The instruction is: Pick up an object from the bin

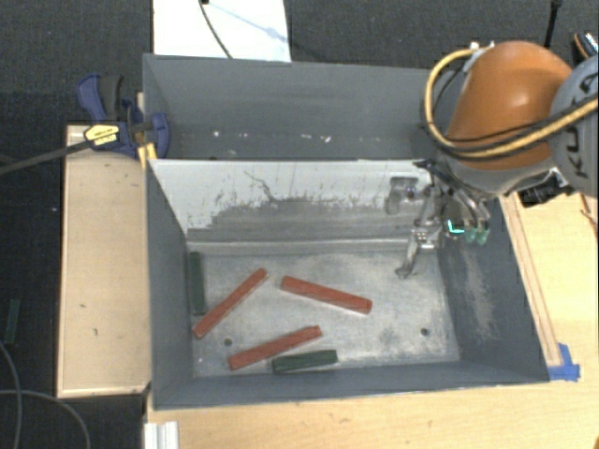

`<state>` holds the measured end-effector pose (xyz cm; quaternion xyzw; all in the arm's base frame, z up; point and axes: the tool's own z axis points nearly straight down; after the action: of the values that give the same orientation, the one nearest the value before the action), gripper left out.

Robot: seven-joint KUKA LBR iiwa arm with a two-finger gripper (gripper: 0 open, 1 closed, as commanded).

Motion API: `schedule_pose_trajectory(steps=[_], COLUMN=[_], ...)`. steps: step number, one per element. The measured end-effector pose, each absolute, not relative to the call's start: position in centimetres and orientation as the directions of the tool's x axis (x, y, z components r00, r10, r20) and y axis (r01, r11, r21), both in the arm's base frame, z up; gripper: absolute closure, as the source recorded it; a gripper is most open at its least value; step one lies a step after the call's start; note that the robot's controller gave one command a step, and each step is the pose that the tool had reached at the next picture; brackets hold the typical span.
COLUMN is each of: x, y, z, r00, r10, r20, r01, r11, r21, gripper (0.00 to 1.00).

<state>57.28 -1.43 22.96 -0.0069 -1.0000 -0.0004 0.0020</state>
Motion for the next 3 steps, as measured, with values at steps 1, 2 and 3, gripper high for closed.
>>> schedule_pose_trajectory(steps=[1, 2, 3], x=[58.9, 54.4, 54.8], y=[3.3, 3.2, 3.2], z=[12.2, 6.7, 7.1], r00=[-0.984, -0.983, -0.983], r10=[-0.18, -0.186, -0.186], r20=[0.003, 0.007, -0.002], r01=[-0.18, -0.186, -0.186], r11=[0.984, 0.983, 0.983], r21=[0.002, 0.002, 0.001], gripper=[0.0, 0.0, 1.0])
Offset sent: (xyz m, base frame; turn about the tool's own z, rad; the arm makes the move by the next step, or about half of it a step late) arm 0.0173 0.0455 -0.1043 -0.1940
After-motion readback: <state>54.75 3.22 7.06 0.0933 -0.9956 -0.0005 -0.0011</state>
